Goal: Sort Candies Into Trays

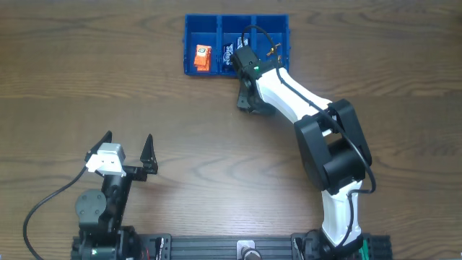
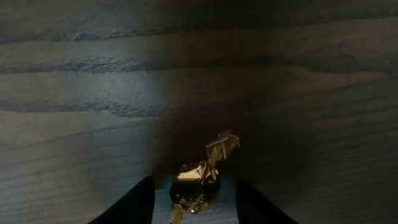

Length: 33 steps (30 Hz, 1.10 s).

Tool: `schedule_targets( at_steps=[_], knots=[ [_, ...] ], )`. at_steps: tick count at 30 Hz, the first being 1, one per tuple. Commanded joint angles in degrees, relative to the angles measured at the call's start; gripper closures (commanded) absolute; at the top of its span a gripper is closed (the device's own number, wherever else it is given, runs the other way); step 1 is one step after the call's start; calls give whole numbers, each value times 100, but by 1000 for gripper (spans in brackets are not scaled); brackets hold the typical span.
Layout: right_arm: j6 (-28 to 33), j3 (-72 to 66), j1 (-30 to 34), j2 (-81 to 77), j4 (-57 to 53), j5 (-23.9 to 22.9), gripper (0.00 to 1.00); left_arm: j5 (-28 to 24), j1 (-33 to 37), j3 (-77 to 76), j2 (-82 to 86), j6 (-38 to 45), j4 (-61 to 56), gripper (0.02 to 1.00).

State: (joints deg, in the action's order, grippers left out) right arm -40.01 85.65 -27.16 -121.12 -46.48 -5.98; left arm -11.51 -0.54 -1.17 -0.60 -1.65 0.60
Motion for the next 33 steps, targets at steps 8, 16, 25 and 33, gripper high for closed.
schedule_targets(
  at_steps=[8, 16, 25, 33],
  knots=[
    [-33, -20, 61, -212, 96, -33, 711, -164, 24, 90, 35, -24, 258, 20],
    [-31, -20, 61, -212, 142, -35, 796, -164, 24, 90, 35, -24, 256, 20],
    [162, -9, 61, 411, 162, -116, 820, -164, 24, 90, 35, -24, 258, 23],
    [916, 494, 282, 1539, 374, -1510, 853, -164, 24, 90, 35, -24, 256, 23]
  ],
)
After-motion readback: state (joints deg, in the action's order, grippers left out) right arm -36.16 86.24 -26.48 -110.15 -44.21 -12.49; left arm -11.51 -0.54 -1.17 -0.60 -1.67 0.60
